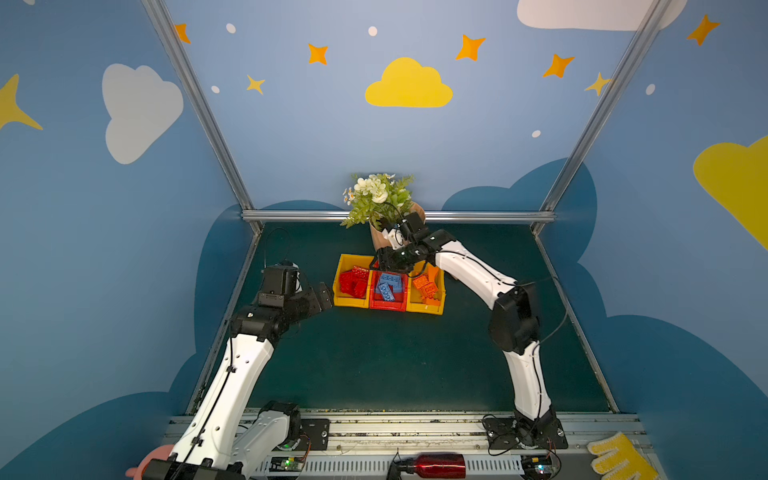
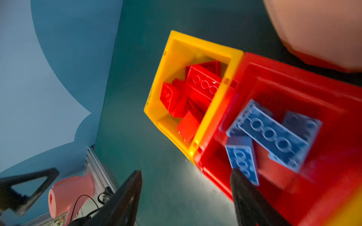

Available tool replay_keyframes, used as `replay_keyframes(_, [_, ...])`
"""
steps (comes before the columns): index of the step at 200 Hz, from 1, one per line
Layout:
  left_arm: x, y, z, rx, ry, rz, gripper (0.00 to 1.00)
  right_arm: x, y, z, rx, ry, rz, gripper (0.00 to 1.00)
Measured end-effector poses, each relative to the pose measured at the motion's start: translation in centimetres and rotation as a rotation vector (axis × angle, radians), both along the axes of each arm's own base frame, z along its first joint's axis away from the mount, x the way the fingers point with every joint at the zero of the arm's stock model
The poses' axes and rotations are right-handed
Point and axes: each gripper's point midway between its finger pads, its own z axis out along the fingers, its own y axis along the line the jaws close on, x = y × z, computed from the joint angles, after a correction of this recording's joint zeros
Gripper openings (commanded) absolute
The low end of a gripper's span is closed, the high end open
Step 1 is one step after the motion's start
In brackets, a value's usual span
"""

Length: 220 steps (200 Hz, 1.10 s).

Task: Sort the legos into containers by color
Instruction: 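Move the right gripper to the small red 1x1 brick and grasp it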

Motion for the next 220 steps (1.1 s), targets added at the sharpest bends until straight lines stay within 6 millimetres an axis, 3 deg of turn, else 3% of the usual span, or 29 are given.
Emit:
replay_keyframes(18, [0.5, -2.0, -0.7, -0.029, 0.019, -0.056, 1.00, -1.3, -4.5, 1.1, -0.030, -0.010, -0.071, 0.70])
replay_keyframes(45, [0.8, -6.6, -2.1, -0.030, 0.053, -0.189, 1.00, -3.3, -14.1, 0.1, -0.102, 0.028, -0.263, 0.69])
replay_keyframes(73, [0.5, -13.2, -3.2, -0.028, 0.079, -0.366, 1.00, -6.8, -25.2, -2.7, -0.211, 0.102, -0.545, 0.70])
replay_keyframes(100, [-0.5, -20.6, -3.3, -0.030, 0.078, -0.552, 1.00, -11.0, -32.1, -3.7, -0.280, 0.129, -0.736, 0.72])
replay_keyframes(129, [-2.2, -27.2, -3.0, -0.020, 0.063, -0.730, 1.00, -13.5, -37.1, -4.0, -0.296, 0.140, -0.901, 0.83])
replay_keyframes(151, [-2.8, -30.0, -2.5, -0.022, 0.049, -0.800, 1.00, -14.8, -40.1, -5.3, -0.297, 0.190, -1.014, 0.86])
replay_keyframes(185, [-3.1, -30.6, -2.4, -0.022, 0.047, -0.820, 1.00, -16.1, -42.3, -8.4, -0.255, 0.336, -1.111, 0.87])
replay_keyframes(220, [-3.4, -29.8, -3.2, 0.002, 0.061, -0.805, 1.00, -15.4, -42.7, -10.1, -0.229, 0.412, -1.113, 0.86])
